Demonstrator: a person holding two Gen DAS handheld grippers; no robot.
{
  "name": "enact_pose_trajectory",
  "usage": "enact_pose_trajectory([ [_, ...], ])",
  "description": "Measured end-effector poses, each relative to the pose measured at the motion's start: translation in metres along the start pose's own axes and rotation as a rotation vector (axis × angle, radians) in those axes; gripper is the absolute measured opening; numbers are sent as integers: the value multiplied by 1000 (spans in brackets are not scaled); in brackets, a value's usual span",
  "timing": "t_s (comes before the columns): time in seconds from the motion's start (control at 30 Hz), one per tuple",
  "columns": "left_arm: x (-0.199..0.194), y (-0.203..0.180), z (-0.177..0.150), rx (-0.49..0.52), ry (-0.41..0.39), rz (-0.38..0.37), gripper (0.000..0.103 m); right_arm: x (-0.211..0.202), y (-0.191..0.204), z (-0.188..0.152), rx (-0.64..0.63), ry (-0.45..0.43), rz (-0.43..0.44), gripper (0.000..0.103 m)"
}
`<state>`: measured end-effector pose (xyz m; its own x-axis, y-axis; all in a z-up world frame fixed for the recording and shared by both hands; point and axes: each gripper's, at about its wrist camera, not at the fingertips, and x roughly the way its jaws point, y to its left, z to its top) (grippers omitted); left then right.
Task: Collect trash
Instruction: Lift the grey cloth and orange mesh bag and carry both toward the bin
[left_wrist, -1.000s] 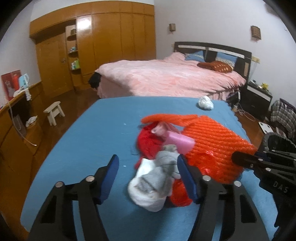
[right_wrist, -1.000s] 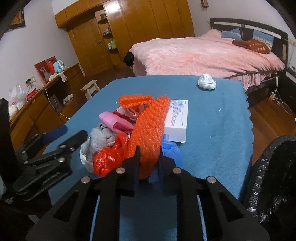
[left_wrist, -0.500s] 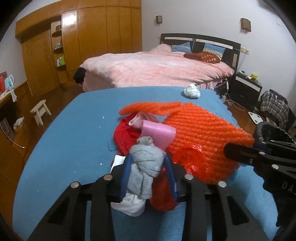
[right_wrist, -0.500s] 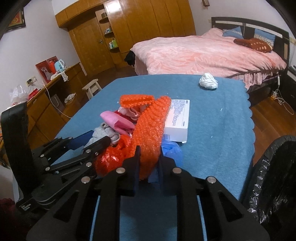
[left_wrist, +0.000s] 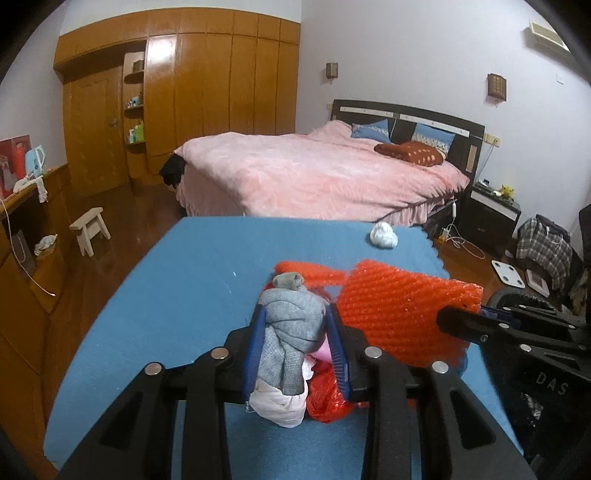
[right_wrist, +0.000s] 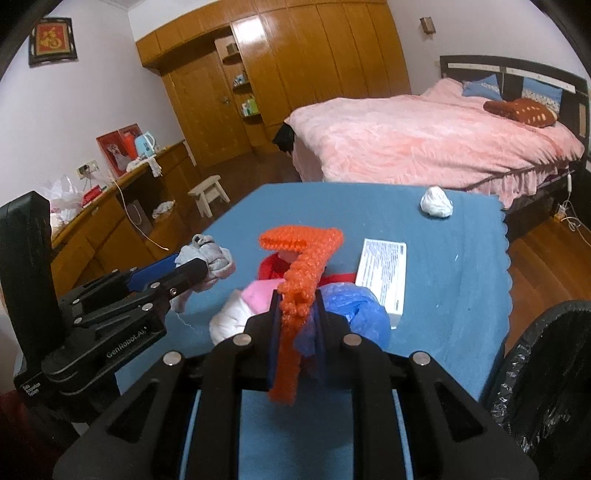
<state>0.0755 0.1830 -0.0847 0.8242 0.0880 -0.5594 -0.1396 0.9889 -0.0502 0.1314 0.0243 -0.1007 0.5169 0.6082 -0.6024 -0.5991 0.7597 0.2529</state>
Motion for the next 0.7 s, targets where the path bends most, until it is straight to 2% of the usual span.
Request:
enact_pose_trajectory([
  [0.17, -7, -2, 0, -3, -9, -11, 33, -3, 2, -4, -30, 1, -23, 15],
  [0.27, -2, -4, -7, 1, 19, -13, 33, 7, -3, -15, -21, 31, -48, 15],
  [0.37, 5, -7, -17, 5, 54, -13, 33, 15, -10, -25, -9, 75, -65, 20],
  [0.4, 6, -8, -19, 8, 58, -12, 33, 15, -10, -27, -3, 84, -65, 29],
  [0.43, 8, -8, -21, 11, 66, -12, 33, 15, -11, -28, 4, 88, -67, 42],
  [0.5, 10, -9, -24, 12, 75, -13, 33, 12, -13, -29, 11, 79, -93, 54],
  [0.63, 9, -10, -22, 9, 66, -16, 33, 7, -16, -24, 1, 49, -128, 69],
  [0.7, 9, -11, -20, 11, 59, -17, 33, 10, -17, -21, -5, 51, -131, 71],
])
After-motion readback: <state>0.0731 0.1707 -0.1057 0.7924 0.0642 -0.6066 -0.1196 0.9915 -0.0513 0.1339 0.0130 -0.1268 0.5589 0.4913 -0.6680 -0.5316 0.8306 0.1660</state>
